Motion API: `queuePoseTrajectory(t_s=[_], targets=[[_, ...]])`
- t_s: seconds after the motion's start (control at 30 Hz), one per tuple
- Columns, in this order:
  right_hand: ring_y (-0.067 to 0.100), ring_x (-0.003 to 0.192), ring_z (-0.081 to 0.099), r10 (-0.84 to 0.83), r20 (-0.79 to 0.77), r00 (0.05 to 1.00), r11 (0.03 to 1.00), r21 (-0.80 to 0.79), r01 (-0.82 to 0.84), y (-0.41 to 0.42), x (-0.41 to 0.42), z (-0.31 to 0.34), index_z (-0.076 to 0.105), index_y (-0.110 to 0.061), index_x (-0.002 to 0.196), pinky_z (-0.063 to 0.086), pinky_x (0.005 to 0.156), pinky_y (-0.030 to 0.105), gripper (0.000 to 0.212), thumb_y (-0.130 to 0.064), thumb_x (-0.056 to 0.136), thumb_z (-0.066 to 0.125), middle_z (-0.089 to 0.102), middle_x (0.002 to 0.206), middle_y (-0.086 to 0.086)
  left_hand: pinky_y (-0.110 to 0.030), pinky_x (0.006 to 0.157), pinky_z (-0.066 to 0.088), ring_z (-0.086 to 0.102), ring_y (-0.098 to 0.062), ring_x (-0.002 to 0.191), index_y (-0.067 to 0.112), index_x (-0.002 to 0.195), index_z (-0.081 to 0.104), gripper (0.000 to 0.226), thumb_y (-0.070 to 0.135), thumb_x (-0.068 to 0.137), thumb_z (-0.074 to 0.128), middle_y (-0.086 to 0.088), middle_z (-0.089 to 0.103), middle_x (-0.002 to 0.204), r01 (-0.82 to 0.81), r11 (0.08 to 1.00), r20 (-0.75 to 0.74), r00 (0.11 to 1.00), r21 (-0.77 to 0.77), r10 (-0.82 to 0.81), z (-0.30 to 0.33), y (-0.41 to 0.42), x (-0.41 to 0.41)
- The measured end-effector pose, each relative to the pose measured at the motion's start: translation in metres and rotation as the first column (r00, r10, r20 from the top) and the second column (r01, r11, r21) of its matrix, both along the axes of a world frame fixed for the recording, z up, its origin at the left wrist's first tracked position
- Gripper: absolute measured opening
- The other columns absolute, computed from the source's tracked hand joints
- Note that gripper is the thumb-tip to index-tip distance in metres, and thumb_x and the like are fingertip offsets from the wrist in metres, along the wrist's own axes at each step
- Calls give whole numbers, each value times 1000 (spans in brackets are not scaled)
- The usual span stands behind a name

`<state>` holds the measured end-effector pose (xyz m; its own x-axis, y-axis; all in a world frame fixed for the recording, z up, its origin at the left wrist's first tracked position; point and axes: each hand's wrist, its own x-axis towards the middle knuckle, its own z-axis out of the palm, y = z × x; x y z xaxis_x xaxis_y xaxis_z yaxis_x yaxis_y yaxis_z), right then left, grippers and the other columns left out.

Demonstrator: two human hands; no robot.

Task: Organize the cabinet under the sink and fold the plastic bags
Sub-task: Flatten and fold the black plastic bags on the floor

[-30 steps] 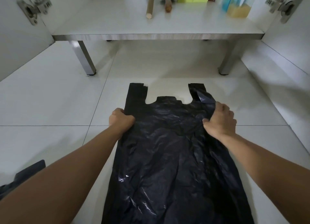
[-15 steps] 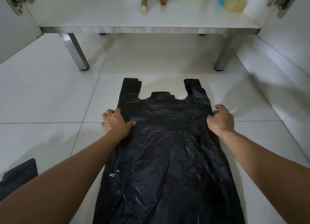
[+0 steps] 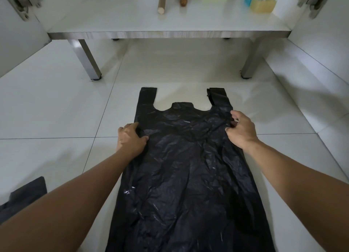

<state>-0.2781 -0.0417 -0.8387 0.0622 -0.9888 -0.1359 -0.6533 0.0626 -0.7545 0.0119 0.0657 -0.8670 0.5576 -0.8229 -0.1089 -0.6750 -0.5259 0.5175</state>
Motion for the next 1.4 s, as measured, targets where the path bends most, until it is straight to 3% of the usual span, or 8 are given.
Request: queuePoseTrajectory(t_s=[0.17,0.3,0.47,0.63,0.9,1.07,1.17,1.4], targets=[[29,133,46,83,-245,966,997,24,-80,12,-1,-8,40,-9,147,36,107,28,61,-6,90,62,47,146,11,-44,112,30,29,-32,136,13,143,42,66,31,87,70,-12,34,151,27,999,42,999,25,-28,2,8,-3],[35,128,47,89,-421,903,996,28,-86,34,-5,-12,43,-10,143,43,104,42,59,-23,90,66,48,140,14,-49,115,21,20,-31,142,21,146,37,72,52,86,63,-7,23,158,167,986,122,978,9,-167,6,25,-17],[35,126,47,140,-513,847,990,46,-136,61,-14,0,42,-12,143,45,99,42,61,-32,90,66,47,138,14,-51,120,0,-6,-26,149,33,153,13,111,82,63,55,2,-5,163,518,814,54,835,262,-548,16,64,-41],[30,130,44,394,-523,756,899,46,-436,124,-28,9,45,-15,142,41,106,42,63,-41,89,67,46,142,9,-55,119,-5,-20,-30,146,34,154,-4,121,80,63,62,-2,-25,159,588,651,116,693,480,-711,16,109,-40],[24,152,5,735,-616,285,533,264,-804,207,-52,1,21,-34,155,17,121,45,83,-71,86,49,2,165,3,-51,119,15,8,-33,148,20,153,18,85,57,87,58,-8,-1,162,408,841,214,840,356,-499,26,169,-55],[28,146,28,753,-632,185,411,231,-882,234,-65,3,39,-30,149,27,117,45,81,-72,80,47,26,160,9,-51,107,37,28,-34,134,15,143,28,107,65,62,78,-13,32,143,127,905,-16,991,406,-132,28,207,-72],[28,150,18,749,-661,43,308,290,-906,251,-67,1,27,-35,153,21,119,48,75,-68,86,31,14,164,9,-52,103,40,27,-34,131,15,140,27,107,60,59,83,-13,29,137,144,861,27,983,488,-180,27,225,-77],[30,150,-17,724,-690,-31,331,387,-861,255,-67,-15,-13,-44,151,5,118,61,77,-73,80,-13,-22,162,1,-47,106,38,29,-34,127,12,138,33,78,43,79,75,-16,30,134,217,927,22,972,306,-234,20,243,-75]])
